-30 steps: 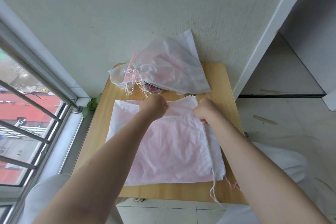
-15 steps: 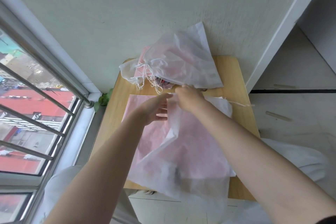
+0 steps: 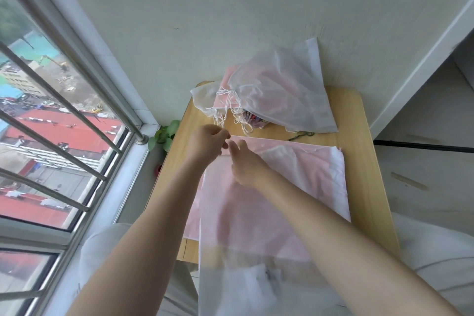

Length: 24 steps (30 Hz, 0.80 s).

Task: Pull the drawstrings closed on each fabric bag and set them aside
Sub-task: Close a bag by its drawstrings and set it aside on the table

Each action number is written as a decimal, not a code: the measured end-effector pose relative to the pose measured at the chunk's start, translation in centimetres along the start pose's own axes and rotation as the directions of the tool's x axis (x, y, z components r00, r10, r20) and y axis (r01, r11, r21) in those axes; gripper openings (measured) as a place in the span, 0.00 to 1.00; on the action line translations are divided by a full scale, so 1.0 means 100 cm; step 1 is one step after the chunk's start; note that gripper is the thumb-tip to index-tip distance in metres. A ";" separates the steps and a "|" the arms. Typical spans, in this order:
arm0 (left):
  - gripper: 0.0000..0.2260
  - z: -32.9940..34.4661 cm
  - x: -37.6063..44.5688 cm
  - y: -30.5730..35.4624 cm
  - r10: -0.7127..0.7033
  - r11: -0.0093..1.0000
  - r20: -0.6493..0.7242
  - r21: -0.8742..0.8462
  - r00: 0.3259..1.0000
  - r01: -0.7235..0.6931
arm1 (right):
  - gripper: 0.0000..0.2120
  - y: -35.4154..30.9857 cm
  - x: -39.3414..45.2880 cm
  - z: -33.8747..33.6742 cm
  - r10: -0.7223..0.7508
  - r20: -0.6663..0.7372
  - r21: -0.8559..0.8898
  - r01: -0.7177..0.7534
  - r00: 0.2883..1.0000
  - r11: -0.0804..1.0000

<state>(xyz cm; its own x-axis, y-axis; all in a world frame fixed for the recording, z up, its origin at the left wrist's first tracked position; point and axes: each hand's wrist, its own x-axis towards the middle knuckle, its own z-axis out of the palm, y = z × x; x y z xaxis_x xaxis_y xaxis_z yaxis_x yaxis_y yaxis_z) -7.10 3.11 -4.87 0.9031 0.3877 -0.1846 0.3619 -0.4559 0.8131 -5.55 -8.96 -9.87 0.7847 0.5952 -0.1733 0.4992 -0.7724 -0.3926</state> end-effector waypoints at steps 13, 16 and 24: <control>0.11 0.080 -0.009 -0.049 0.039 0.582 0.230 0.786 0.972 -0.209 | 0.15 0.115 -0.026 -0.017 0.437 -0.267 0.045 -0.442 0.859 0.896; 0.14 0.087 -0.010 -0.055 0.028 0.524 0.215 0.829 0.976 -0.197 | 0.14 0.130 -0.027 -0.014 0.439 -0.260 0.038 -0.445 0.860 0.895; 0.13 0.087 -0.006 -0.053 0.063 0.519 0.231 0.823 0.971 -0.230 | 0.12 0.142 -0.028 -0.039 0.512 -0.080 0.328 -0.463 0.855 0.824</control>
<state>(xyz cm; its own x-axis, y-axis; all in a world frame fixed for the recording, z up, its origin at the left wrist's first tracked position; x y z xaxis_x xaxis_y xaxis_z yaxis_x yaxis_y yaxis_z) -7.51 -1.62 -13.84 0.9531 0.1626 -0.2554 0.1707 -0.9853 0.0097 0.81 -22.47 -11.49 0.9561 0.0954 -0.2771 -0.0725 -0.8392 -0.5389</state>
